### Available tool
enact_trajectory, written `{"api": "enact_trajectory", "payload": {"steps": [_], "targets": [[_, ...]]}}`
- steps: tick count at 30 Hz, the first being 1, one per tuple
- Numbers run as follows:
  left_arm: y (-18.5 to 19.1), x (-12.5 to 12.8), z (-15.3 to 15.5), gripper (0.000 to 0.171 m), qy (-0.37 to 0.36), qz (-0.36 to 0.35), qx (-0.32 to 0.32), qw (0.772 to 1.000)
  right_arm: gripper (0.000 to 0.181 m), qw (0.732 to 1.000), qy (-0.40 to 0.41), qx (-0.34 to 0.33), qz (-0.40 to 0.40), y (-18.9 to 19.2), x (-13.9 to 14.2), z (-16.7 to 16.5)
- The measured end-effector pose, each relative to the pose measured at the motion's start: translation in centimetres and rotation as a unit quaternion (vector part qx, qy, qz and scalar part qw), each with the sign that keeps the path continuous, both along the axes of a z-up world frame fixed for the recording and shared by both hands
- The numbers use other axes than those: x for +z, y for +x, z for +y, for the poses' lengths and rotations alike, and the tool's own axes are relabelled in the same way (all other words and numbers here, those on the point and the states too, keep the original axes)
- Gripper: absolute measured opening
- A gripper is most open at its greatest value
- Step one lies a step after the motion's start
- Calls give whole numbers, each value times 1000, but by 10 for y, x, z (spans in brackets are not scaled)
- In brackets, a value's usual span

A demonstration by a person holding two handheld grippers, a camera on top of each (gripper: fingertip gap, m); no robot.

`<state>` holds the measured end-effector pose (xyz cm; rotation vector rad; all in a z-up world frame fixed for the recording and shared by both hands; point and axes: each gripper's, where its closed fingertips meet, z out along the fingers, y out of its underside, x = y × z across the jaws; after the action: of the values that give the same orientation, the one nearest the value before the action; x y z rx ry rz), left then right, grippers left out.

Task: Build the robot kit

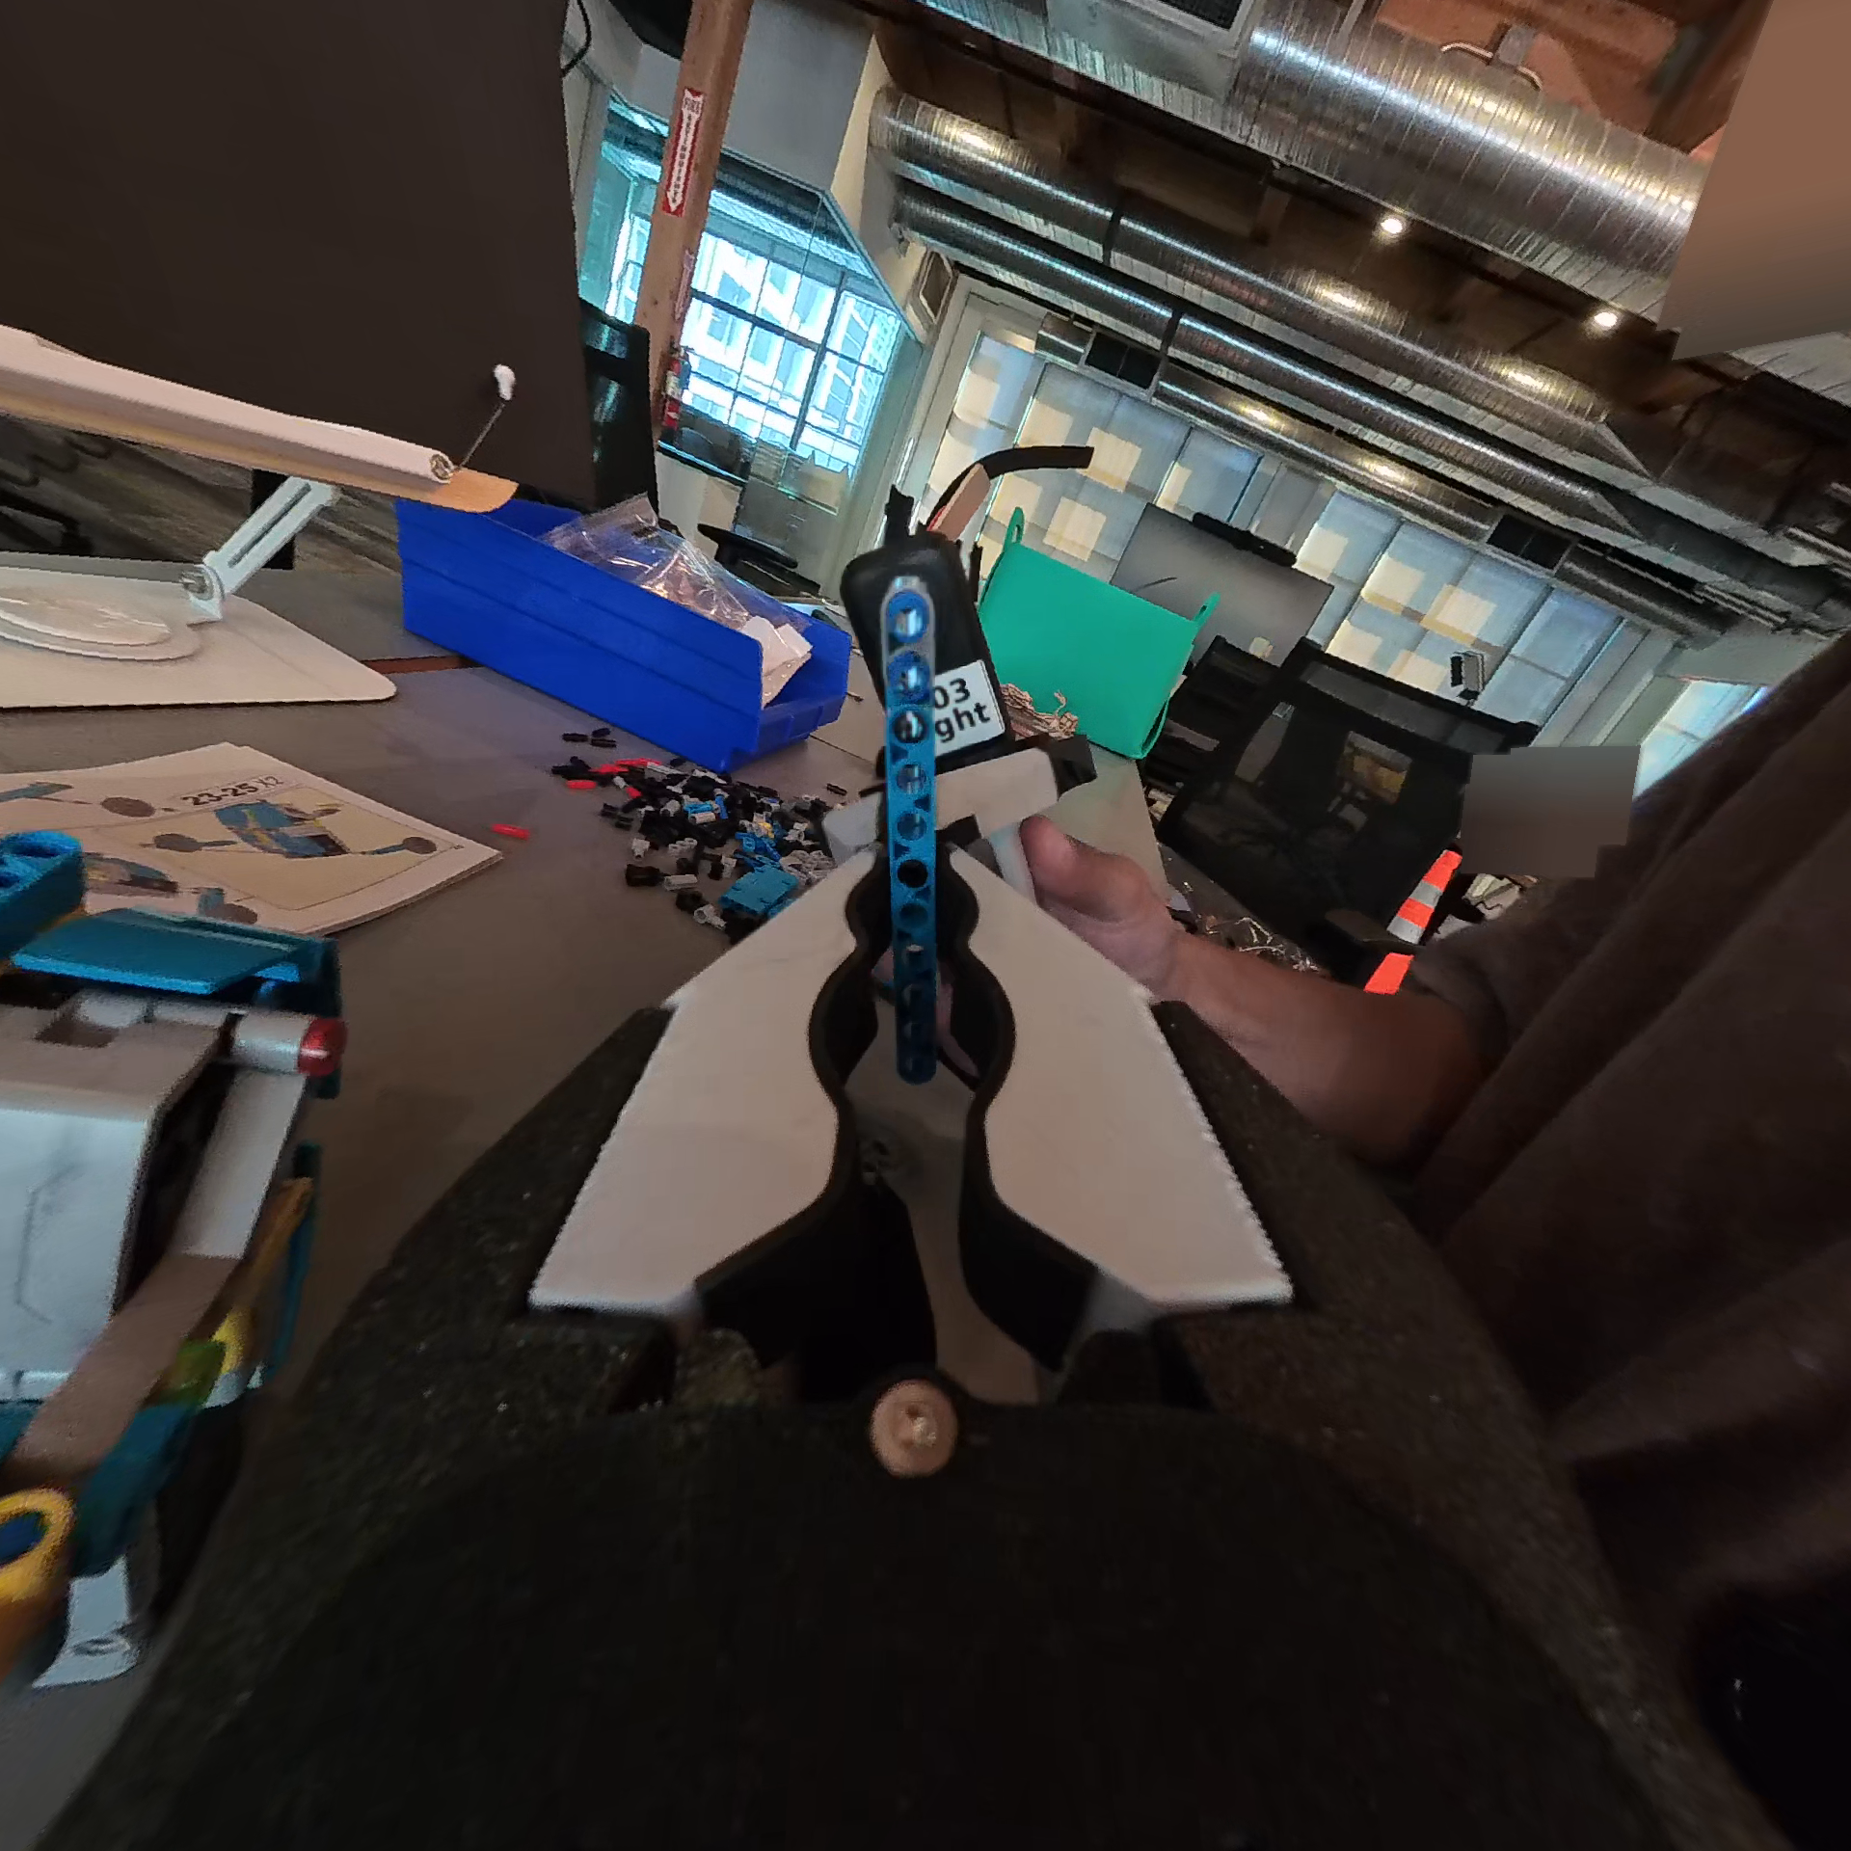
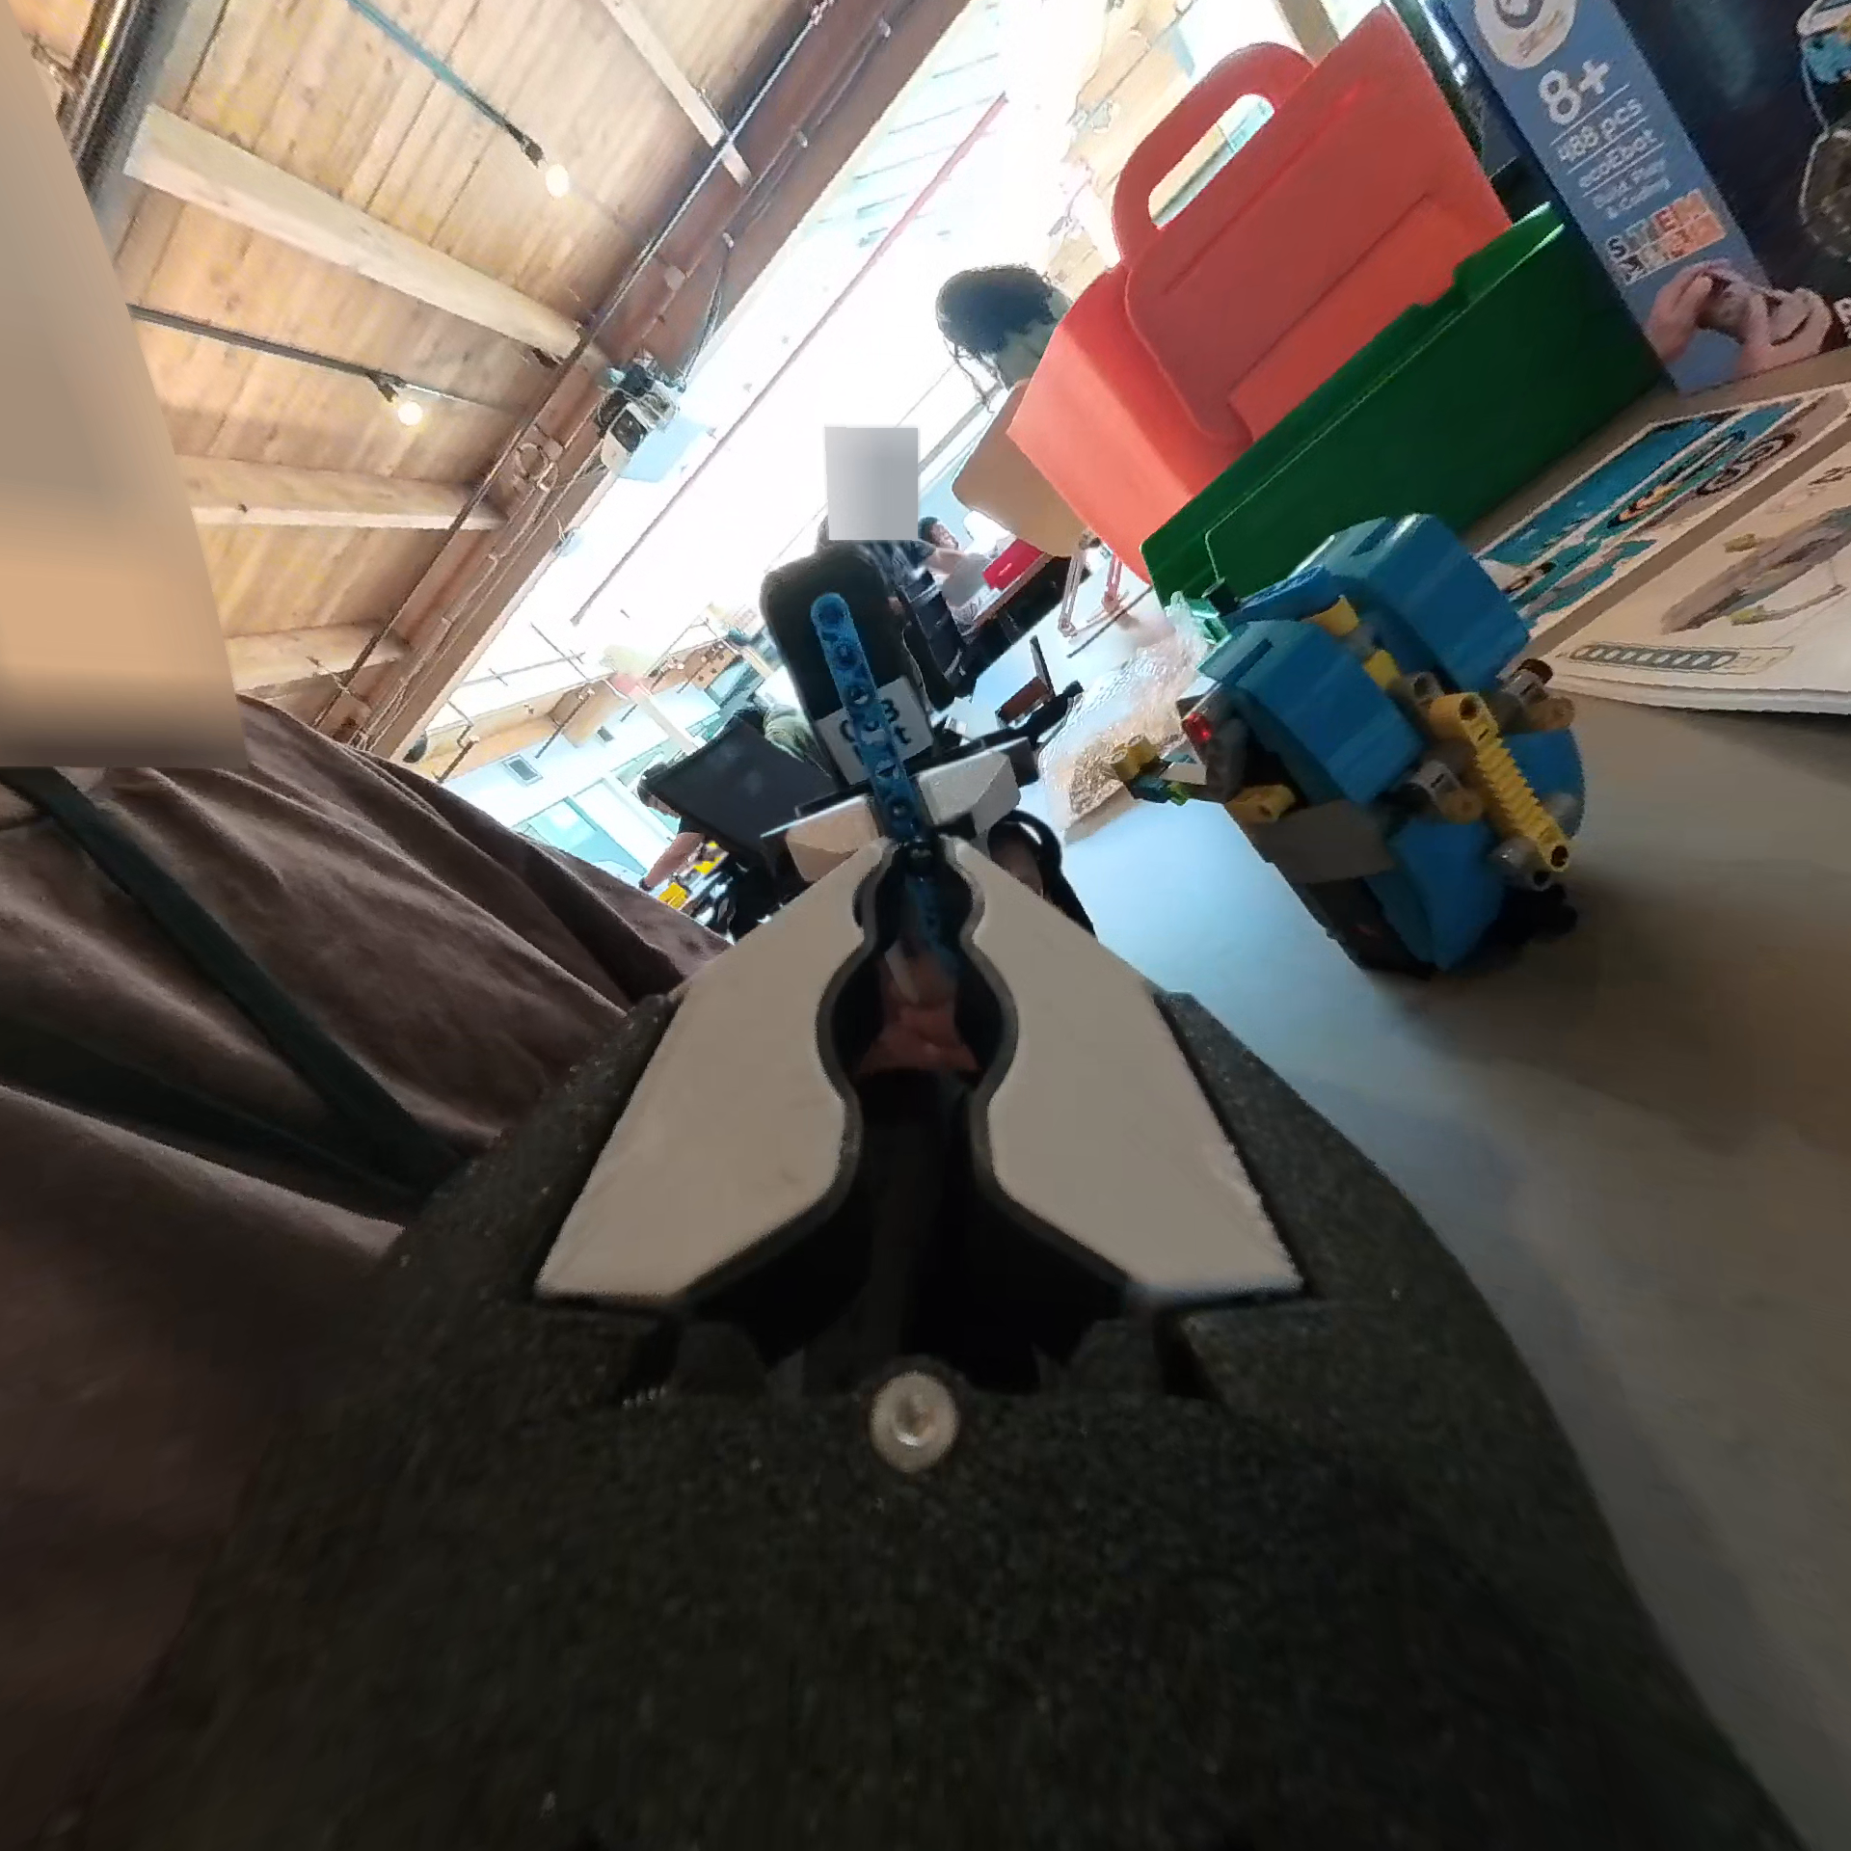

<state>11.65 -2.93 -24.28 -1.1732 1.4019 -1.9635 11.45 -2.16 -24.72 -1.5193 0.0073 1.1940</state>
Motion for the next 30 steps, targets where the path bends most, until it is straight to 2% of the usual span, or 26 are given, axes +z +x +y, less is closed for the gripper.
{"api": "enact_trajectory", "payload": {"steps": [5,9,10,11,12,13,15,17,23,24,25,30], "targets": [[1,-5,-7,6,-38,29,-35,998,31,999,12,-22,-28,17,14,3],[0,-6,-13,7,-59,41,-60,996,47,990,-20,42,-132,-10,8,7],[0,-7,-15,7,-58,45,-65,995,42,988,-20,52,-142,-15,8,8],[0,-8,-17,7,-57,47,-68,995,24,986,-20,56,-154,-18,6,9],[0,-10,-18,13,-56,52,-68,995,12,985,-23,49,-165,-17,3,12],[1,-12,-19,19,-55,57,-67,995,8,986,-25,51,-160,-17,3,14],[4,-17,-18,34,-54,73,-64,994,8,987,-55,44,-145,-9,-4,19],[5,-21,-18,34,-48,81,-61,994,8,991,-59,45,-115,-4,-1,19],[7,-20,-17,23,-50,78,-59,994,9,988,-78,71,-116,-14,-5,15],[6,-20,-18,20,-49,77,-62,994,9,988,-78,72,-115,-16,-5,16],[5,-20,-19,9,-47,75,-64,994,8,988,-77,73,-114,-18,-5,15],[4,-17,-18,8,-41,60,-59,996,7,990,-70,77,-100,-21,-1,16]]}}
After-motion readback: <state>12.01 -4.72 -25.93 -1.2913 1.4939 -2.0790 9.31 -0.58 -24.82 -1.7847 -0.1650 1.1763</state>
